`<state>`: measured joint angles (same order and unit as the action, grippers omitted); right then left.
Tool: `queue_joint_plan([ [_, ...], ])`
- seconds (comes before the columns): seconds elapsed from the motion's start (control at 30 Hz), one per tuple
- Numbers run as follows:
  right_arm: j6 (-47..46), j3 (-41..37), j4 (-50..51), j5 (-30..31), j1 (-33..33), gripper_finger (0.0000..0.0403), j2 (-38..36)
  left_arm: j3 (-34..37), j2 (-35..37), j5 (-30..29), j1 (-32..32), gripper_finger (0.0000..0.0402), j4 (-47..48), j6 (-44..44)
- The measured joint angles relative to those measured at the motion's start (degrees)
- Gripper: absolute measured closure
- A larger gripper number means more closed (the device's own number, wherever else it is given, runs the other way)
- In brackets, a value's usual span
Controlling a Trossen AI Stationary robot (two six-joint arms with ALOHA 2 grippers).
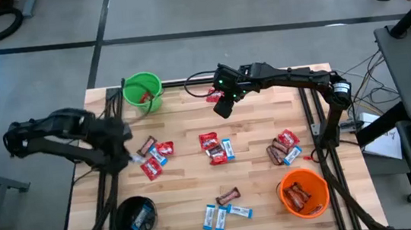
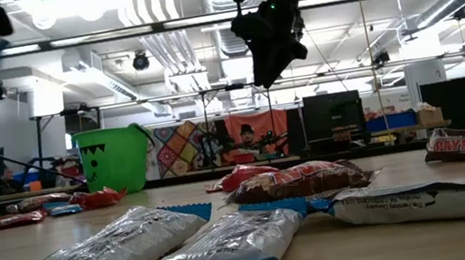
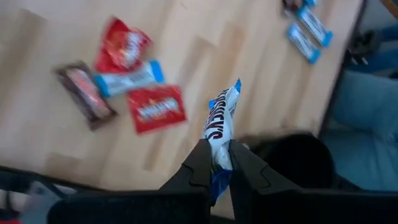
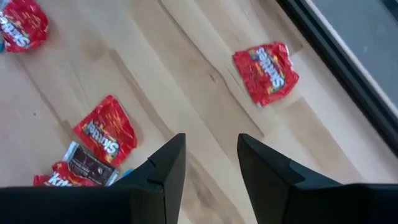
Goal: Sort candy
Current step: Put the white chocolate into the black bucket
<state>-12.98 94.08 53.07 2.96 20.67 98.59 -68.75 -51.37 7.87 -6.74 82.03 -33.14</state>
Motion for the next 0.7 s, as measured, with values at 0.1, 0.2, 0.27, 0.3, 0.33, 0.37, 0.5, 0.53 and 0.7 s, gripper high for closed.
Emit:
queue_joint_plan([
  [0.1, -0.9, 0.0, 2.51, -0.04, -0.01, 0.027, 0.0, 0.17, 0.02, -3.91, -7.81, 0.0401, -1.87, -6.43],
  [0.2, -1.48, -0.02, 5.4, -0.13, -0.04, 0.0273, 0.0, 0.53, -0.55, -4.27, -13.92, 0.0401, -3.63, -13.52],
  [0.27, -1.41, -0.02, 6.74, -0.12, -0.02, 0.0275, 0.0, 1.06, -1.14, -3.36, -18.03, 0.0401, -3.78, -18.48],
  [0.3, -1.25, -0.05, 7.27, -0.11, -0.02, 0.0275, 0.0, 1.45, -1.44, -2.73, -20.07, 0.0401, -3.93, -20.87],
  [0.33, -1.11, -0.12, 7.7, -0.11, -0.01, 0.0275, 0.0, 1.86, -1.8, -2.2, -22.08, 0.0401, -4.01, -23.43],
  [0.37, -0.87, -0.13, 8.12, -0.1, 0.0, 0.0275, 0.0, 2.29, -2.17, -1.59, -24.07, 0.0401, -4.05, -25.92],
  [0.5, 0.09, -0.6, 8.56, -0.07, 0.11, 0.0275, 0.0, 3.43, -3.87, -0.47, -31.14, 0.0401, -7.28, -34.74],
  [0.53, 0.1, -0.72, 8.64, -0.05, 0.11, 0.0275, 0.02, 3.56, -4.47, -0.83, -32.41, 0.0401, -9.13, -36.14],
  [0.7, 0.1, -0.87, 8.6, -0.07, 0.11, 0.0275, 0.07, 3.65, -8.83, -1.19, -35.86, 0.0401, -14.69, -39.16],
])
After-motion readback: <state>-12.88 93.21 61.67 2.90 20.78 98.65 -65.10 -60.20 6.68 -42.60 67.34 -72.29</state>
